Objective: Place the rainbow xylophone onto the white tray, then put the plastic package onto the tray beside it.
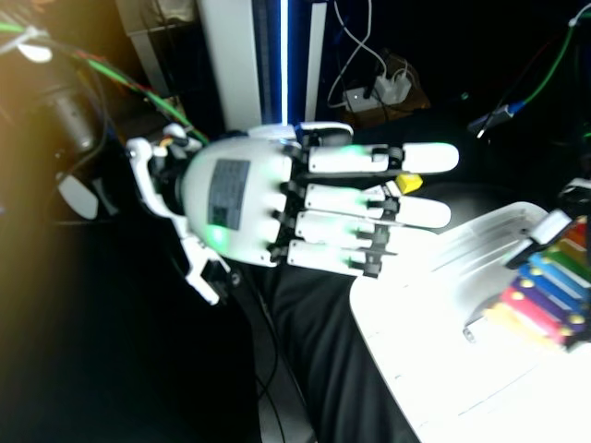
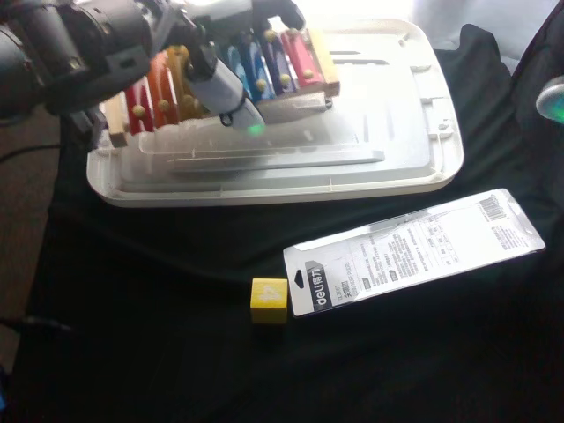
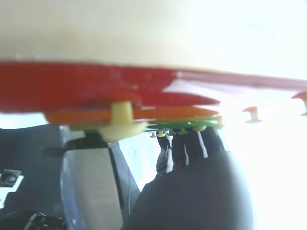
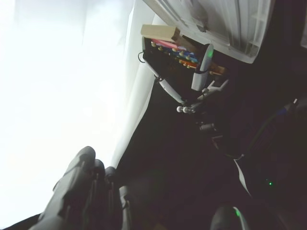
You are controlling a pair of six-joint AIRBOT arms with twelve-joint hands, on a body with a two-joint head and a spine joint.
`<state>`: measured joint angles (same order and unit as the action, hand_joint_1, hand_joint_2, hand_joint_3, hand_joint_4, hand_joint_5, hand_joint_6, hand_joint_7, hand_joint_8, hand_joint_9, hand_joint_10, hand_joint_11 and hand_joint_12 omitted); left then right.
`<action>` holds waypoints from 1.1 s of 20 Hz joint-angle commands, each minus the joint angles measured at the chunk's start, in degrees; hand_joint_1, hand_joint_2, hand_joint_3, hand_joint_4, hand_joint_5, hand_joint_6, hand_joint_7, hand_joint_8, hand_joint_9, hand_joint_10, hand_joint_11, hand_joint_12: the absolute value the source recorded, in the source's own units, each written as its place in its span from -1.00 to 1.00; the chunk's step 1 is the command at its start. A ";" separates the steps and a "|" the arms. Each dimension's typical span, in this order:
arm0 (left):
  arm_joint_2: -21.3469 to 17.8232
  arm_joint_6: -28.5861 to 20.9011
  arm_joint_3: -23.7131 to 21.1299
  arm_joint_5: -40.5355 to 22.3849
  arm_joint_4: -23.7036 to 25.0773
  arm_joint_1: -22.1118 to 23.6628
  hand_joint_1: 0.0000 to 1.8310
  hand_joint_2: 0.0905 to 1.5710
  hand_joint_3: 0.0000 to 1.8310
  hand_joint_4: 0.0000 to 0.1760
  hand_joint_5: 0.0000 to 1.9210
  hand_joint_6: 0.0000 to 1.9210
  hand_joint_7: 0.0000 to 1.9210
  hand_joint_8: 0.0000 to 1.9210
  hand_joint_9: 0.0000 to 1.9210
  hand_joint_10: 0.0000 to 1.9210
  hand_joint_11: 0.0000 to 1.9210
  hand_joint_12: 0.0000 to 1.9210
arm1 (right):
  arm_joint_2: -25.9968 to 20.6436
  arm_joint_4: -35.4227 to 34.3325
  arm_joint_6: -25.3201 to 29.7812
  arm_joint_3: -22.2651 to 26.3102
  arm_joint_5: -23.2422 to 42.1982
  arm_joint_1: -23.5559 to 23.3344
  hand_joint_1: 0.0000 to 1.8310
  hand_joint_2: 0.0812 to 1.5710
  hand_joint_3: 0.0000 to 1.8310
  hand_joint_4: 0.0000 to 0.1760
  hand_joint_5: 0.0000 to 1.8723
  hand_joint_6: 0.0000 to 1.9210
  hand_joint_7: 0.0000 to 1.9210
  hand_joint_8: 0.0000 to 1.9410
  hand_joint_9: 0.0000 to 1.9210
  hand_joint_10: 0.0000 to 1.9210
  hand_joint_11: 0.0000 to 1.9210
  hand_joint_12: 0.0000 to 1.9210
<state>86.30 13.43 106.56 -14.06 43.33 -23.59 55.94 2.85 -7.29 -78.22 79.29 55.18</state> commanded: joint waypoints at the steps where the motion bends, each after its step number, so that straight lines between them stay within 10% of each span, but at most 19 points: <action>1: 0.12 -0.48 0.61 -5.39 -1.38 0.37 0.60 0.61 -1.00 -1.00 -0.71 0.08 -0.51 0.68 -0.30 0.67 -0.82 0.48 | 0.11 -2.45 0.58 -0.29 6.47 -0.77 -0.23 0.21 -1.00 0.39 -1.00 -1.00 -0.91 -1.00 -0.92 -1.00 -0.99 -0.61; 20: 2.90 -1.14 5.34 -2.22 -1.42 -1.97 0.60 0.53 -1.00 -1.00 -0.58 0.06 -0.34 0.56 -0.24 0.49 -0.67 0.04 | 0.35 -2.29 0.67 -0.41 7.65 -0.77 -0.30 0.17 -1.00 0.30 -1.00 -1.00 -0.98 -1.00 -0.87 -1.00 -0.97 -0.20; 22: 2.88 -1.14 5.25 -2.00 -1.38 -1.97 0.55 0.31 -1.00 -1.00 -0.57 -0.44 -0.40 -0.55 -0.33 -0.56 -0.62 -0.10 | 0.35 -2.27 0.70 -0.41 7.65 -0.77 -0.32 0.18 -1.00 0.43 -1.00 -1.00 -0.99 -1.00 -0.88 -1.00 -1.00 -0.21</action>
<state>89.19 12.03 111.53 -12.88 42.54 -25.67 56.10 3.05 -7.27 -78.48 80.27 55.18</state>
